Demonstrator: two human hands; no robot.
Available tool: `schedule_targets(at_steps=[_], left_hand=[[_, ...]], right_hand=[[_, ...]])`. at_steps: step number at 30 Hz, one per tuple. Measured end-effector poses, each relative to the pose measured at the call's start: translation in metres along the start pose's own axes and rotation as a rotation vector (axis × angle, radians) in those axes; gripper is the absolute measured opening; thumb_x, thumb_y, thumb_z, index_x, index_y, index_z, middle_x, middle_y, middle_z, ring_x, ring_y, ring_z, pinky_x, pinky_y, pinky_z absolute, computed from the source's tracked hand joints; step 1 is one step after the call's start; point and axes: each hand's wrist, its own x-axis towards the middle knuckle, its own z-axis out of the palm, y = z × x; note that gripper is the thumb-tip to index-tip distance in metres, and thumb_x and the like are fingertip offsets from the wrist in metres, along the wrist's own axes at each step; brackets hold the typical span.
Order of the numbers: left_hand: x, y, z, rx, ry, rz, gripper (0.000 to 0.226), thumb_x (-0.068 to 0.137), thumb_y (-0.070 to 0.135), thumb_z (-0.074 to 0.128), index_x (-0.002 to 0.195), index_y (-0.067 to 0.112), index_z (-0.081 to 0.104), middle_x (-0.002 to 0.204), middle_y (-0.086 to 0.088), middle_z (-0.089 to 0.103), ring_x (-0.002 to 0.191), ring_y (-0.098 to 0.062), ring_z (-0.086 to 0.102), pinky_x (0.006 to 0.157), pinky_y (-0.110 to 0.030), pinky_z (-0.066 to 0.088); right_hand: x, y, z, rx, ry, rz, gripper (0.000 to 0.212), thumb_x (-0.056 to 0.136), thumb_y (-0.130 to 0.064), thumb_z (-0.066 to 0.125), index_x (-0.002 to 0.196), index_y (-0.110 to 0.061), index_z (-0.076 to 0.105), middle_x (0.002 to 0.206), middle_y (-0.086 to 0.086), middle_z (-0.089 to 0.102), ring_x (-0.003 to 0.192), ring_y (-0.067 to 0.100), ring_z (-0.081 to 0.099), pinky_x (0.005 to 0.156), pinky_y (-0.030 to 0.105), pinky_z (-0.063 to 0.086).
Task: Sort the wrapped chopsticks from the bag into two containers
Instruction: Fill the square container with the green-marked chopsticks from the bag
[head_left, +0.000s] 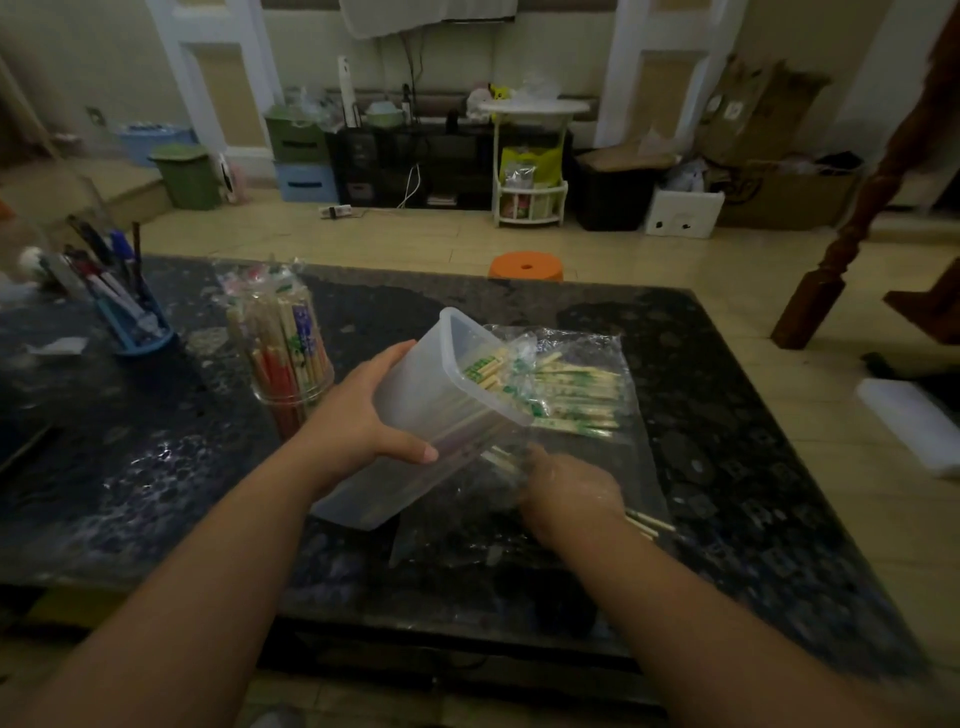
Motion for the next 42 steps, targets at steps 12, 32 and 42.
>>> schedule_targets(at_steps=[12,32,42], left_hand=[[-0.004,0.0,0.0,-0.045,0.015,0.011,0.126,0.035,0.044,0.09,0.148,0.048,0.033,0.144,0.01,0.042,0.128,-0.018,0.044,0.103,-0.05,0.042],[-0.01,0.005,-0.003,-0.059,0.01,0.071,0.105,0.039,0.036,0.09,0.125,0.063,0.035,0.124,0.033,0.042,0.109,0.003,0.048,0.086,-0.031,0.044],[-0.01,0.006,0.001,0.02,-0.003,0.048,0.104,0.035,0.048,0.086,0.117,0.077,0.03,0.142,0.013,0.041,0.126,-0.018,0.044,0.106,-0.052,0.042]], right_hand=[[-0.059,-0.008,-0.027,-0.244,0.057,-0.207,0.021,0.093,-0.018,0.054,0.108,-0.019,0.068,0.108,0.005,0.067,0.1,0.027,0.064,0.077,0.034,0.046],[-0.052,0.019,-0.065,0.285,0.976,-0.25,0.019,0.083,-0.016,0.071,0.097,-0.024,0.061,0.09,0.008,0.053,0.063,0.025,0.049,0.05,0.035,0.045],[-0.047,0.009,-0.069,1.193,0.967,-0.314,0.016,0.094,-0.031,0.052,0.096,-0.028,0.068,0.106,0.007,0.062,0.095,0.005,0.064,0.08,0.017,0.051]])
